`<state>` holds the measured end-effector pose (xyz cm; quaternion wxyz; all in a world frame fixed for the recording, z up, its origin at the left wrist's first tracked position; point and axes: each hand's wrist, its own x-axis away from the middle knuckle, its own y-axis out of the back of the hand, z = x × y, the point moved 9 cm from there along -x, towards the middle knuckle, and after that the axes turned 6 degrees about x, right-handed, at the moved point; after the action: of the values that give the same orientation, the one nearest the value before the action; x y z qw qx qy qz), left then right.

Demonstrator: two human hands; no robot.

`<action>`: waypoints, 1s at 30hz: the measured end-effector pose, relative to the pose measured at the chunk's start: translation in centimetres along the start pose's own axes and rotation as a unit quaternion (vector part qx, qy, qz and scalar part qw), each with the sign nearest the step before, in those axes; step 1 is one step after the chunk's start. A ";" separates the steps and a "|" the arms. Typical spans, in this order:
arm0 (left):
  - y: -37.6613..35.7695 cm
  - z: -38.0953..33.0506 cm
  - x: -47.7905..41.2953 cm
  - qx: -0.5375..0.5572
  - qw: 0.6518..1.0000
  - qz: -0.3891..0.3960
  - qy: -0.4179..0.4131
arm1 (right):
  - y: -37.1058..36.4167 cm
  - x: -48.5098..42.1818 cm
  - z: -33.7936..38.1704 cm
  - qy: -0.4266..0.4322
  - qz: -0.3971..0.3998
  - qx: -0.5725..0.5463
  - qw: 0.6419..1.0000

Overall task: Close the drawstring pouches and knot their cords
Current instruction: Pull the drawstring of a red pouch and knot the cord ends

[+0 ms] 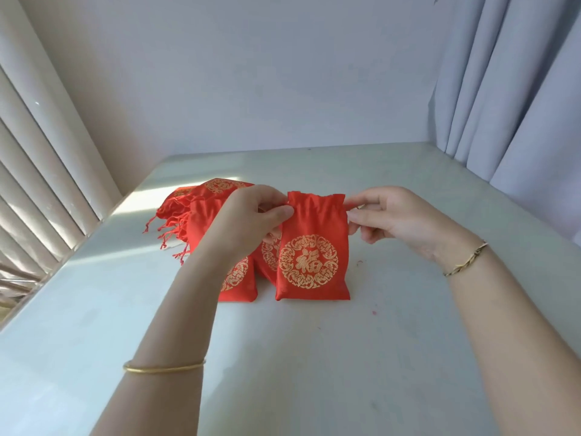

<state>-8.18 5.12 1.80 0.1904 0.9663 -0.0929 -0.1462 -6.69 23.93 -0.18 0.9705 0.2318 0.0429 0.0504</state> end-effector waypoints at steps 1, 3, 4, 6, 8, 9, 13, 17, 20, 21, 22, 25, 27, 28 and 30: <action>0.0 -0.1 0.1 -0.003 1.000 0.000 -0.001 | 0.2 0.1 -0.1 0.000 -0.006 -0.018 1.000; 0.0 -0.4 0.2 -0.019 1.000 0.003 -0.005 | 1.0 0.1 -0.2 0.002 -0.027 -0.031 0.999; 0.1 -0.5 0.2 -0.033 0.999 0.003 -0.006 | 1.3 0.1 -0.3 0.004 -0.034 -0.027 0.999; 0.4 -0.6 0.1 -0.069 0.998 0.000 -0.008 | 2.1 0.2 -0.4 0.007 -0.043 -0.020 0.999; 0.9 -0.5 0.0 -0.092 0.996 -0.008 -0.009 | 2.9 0.3 -0.6 0.011 -0.054 -0.018 0.998; 1.2 -0.3 0.0 -0.099 0.995 -0.013 -0.009 | 3.2 0.3 -0.8 0.012 -0.059 -0.015 0.998; 2.4 0.1 0.0 -0.096 0.994 -0.046 0.007 | 3.8 0.2 -1.5 0.011 -0.078 0.049 0.996; 3.1 0.5 0.0 -0.075 0.995 -0.068 0.017 | 3.7 0.2 -1.6 0.009 -0.091 0.128 0.988; 3.2 0.8 -0.2 -0.100 0.993 -0.068 0.016 | 3.8 0.3 -0.8 0.023 -0.121 0.184 0.975; 3.1 0.7 -0.2 -0.108 0.992 -0.068 0.010 | 3.7 0.2 -0.5 0.028 -0.129 0.185 0.974; 3.1 0.5 -0.2 -0.113 0.991 -0.072 0.003 | 3.5 0.2 -0.4 0.028 -0.136 0.159 0.977; 3.6 -0.3 -0.1 -0.138 0.986 -0.098 -0.012 | 3.4 0.1 -1.2 -0.003 -0.162 -0.020 0.987; 4.9 -0.6 0.1 -0.160 0.977 -0.138 -0.012 | 4.0 0.3 -2.1 -0.037 -0.187 -0.130 0.973; 5.6 -0.7 0.2 -0.153 0.974 -0.164 -0.008 | 4.3 0.4 -2.6 -0.055 -0.199 -0.168 0.964; 6.5 -0.8 0.6 -0.085 0.976 -0.202 0.000 | 4.6 0.7 -3.5 -0.088 -0.215 -0.216 0.948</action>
<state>-8.17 -0.64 4.92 0.2382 0.9455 0.1173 -0.1888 -6.69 29.62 -1.28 0.9850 0.0053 -0.0056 -0.1725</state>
